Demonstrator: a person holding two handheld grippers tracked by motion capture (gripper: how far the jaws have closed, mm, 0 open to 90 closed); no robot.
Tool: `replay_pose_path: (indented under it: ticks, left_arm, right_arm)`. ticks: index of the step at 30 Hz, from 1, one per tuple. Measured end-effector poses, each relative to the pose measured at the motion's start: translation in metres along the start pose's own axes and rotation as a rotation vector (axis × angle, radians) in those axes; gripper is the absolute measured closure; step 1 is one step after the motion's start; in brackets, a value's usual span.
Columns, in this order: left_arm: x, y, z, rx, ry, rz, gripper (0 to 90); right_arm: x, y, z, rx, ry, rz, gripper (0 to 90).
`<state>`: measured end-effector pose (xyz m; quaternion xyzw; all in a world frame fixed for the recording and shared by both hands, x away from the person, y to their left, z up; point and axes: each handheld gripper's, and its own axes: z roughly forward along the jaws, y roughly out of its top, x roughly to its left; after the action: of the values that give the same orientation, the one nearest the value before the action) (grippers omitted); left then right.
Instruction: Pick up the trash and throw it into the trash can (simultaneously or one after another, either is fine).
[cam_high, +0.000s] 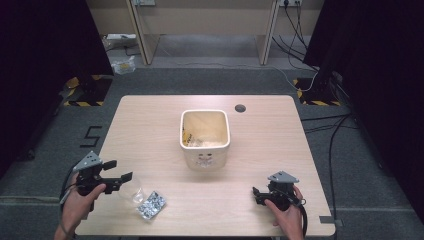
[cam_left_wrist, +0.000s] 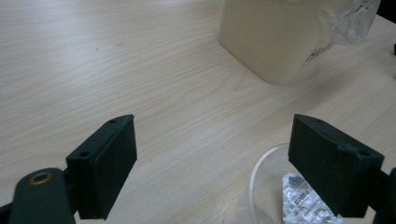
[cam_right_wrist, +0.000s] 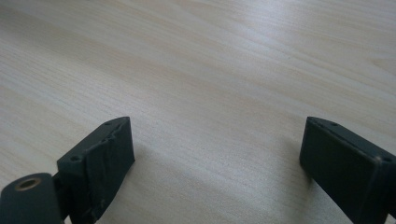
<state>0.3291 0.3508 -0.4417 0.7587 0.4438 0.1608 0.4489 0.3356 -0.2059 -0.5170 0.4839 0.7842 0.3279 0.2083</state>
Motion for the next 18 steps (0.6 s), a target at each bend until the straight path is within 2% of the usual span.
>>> replay_pose_path:
  ticks: [5,8,10,12,15,18]
  left_arm:
    - [-0.004,-0.002,-0.003,0.003,0.004,0.003,14.9]
    - [-0.003,-0.007,0.002,0.036,-0.006,-0.004,16.6]
    - [-0.003,-0.008,0.004,0.041,-0.01,-0.006,19.0]
    - [-0.003,-0.01,0.007,0.053,-0.02,-0.004,25.2]
    - [-0.005,-0.012,0.011,0.083,-0.021,0.025,30.8]
    - [-0.007,-0.013,0.013,0.09,-0.021,0.042,35.6]
  right_arm:
    - [0.0,0.0,0.0,0.0,0.0,0.0,10.5]
    - [0.0,0.0,0.0,0.0,-0.001,0.0,10.5]
    - [0.0,0.0,0.0,0.0,-0.001,0.0,10.5]
    - [0.0,0.0,0.0,0.0,-0.001,0.0,10.5]
    - [0.0,0.0,0.0,0.0,0.0,-0.001,10.5]
    - [0.0,0.0,0.0,0.0,0.0,-0.001,10.5]
